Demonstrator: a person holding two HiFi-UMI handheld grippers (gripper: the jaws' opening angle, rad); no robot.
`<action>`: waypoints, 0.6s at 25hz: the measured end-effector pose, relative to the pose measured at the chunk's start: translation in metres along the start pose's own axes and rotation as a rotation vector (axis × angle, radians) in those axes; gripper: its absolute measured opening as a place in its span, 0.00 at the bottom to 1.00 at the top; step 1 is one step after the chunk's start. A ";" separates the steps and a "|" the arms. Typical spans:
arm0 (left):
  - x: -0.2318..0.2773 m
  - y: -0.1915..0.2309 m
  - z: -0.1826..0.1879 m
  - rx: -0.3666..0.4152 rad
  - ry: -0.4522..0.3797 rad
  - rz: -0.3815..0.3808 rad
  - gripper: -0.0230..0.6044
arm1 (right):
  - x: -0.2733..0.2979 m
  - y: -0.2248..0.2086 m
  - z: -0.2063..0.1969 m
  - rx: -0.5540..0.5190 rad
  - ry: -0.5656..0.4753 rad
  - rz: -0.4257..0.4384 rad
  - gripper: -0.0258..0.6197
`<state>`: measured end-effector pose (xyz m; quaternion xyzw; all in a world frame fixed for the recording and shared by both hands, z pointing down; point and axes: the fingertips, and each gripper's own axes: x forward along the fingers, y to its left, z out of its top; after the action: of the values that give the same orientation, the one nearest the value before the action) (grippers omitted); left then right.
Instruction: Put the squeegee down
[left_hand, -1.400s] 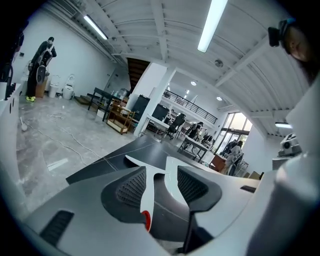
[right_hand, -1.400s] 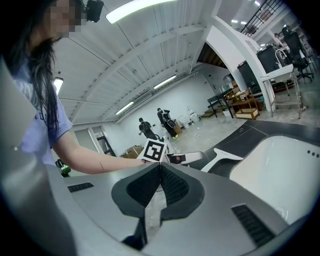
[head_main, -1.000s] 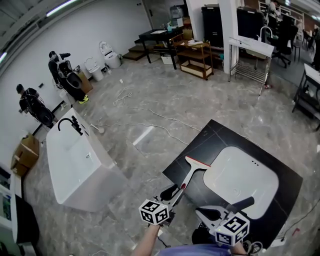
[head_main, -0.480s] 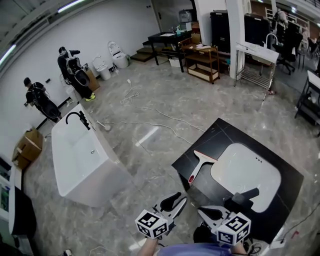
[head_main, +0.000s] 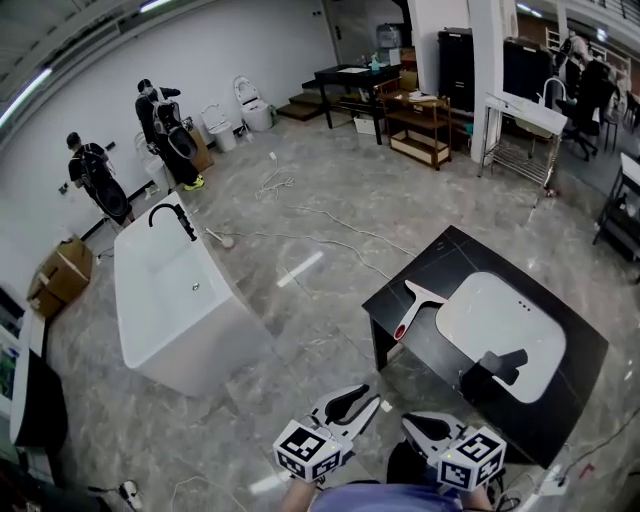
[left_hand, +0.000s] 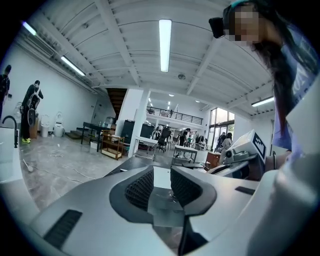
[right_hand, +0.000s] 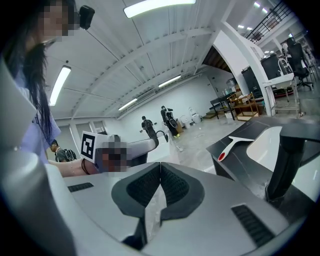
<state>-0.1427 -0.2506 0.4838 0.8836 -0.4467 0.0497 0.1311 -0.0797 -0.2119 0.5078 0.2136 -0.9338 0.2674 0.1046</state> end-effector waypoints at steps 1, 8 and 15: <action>-0.009 -0.006 -0.003 0.005 -0.001 -0.002 0.22 | -0.002 0.008 -0.006 0.003 -0.003 0.000 0.07; -0.080 -0.038 -0.027 0.011 0.008 0.011 0.22 | -0.010 0.061 -0.052 0.034 0.006 0.003 0.07; -0.137 -0.053 -0.044 -0.032 -0.010 0.039 0.22 | -0.017 0.110 -0.080 0.026 0.050 0.004 0.07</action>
<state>-0.1805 -0.1018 0.4884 0.8726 -0.4655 0.0408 0.1420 -0.1080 -0.0784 0.5198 0.2063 -0.9277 0.2852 0.1244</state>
